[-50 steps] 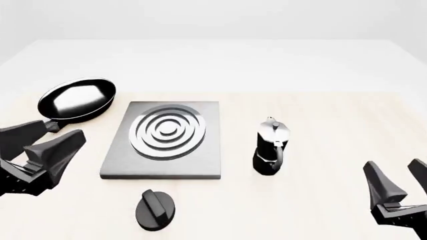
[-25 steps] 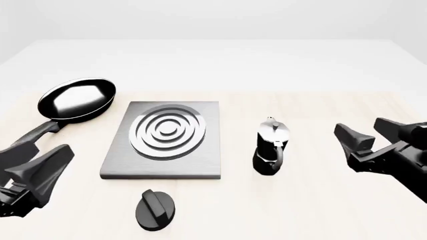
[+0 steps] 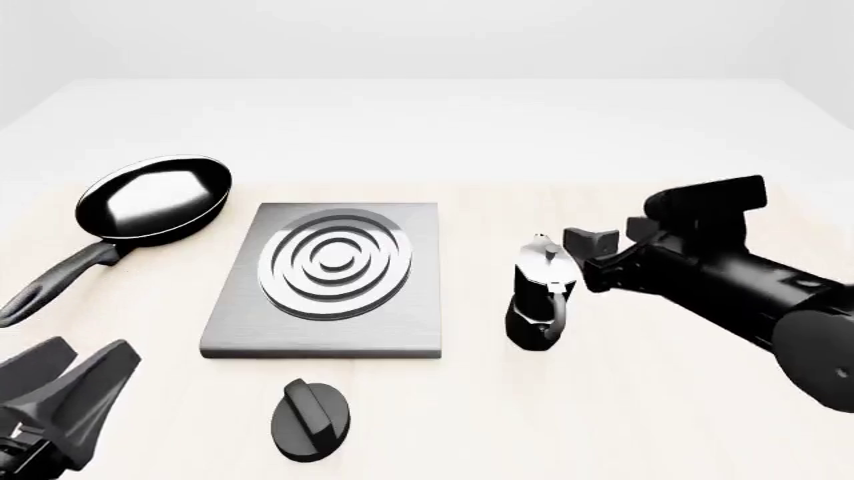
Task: Turn on the stove and put the moka pot on it.
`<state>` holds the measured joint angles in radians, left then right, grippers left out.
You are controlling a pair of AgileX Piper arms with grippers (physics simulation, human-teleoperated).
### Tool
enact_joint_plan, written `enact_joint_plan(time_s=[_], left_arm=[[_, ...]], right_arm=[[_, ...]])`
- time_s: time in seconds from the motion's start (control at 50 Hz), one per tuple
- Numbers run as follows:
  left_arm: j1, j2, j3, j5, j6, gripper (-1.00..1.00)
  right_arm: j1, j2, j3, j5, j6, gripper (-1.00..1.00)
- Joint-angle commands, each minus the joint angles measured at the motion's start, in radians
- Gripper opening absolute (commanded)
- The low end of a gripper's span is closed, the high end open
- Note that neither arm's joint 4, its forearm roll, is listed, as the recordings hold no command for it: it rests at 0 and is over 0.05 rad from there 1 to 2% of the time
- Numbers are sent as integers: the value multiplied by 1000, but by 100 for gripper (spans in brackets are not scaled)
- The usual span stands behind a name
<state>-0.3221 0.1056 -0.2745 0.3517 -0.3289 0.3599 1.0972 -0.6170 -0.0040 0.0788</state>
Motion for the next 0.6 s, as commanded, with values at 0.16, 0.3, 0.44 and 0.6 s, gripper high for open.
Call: enact_joint_plan(time_s=[0.16, 0.3, 0.44, 0.6], left_arm=[[16, -78, 55, 35, -20, 100], [17, -91, 54, 47, -17, 100], [12, -91, 56, 38, -20, 100], [11, -93, 59, 37, -19, 100]], right_arm=[[21, 135, -20, -32, 70, 100], [13, 133, 18, -34, 102, 100], [33, 175, 65, -78, 128, 100], [48, 226, 101, -135, 139, 100]])
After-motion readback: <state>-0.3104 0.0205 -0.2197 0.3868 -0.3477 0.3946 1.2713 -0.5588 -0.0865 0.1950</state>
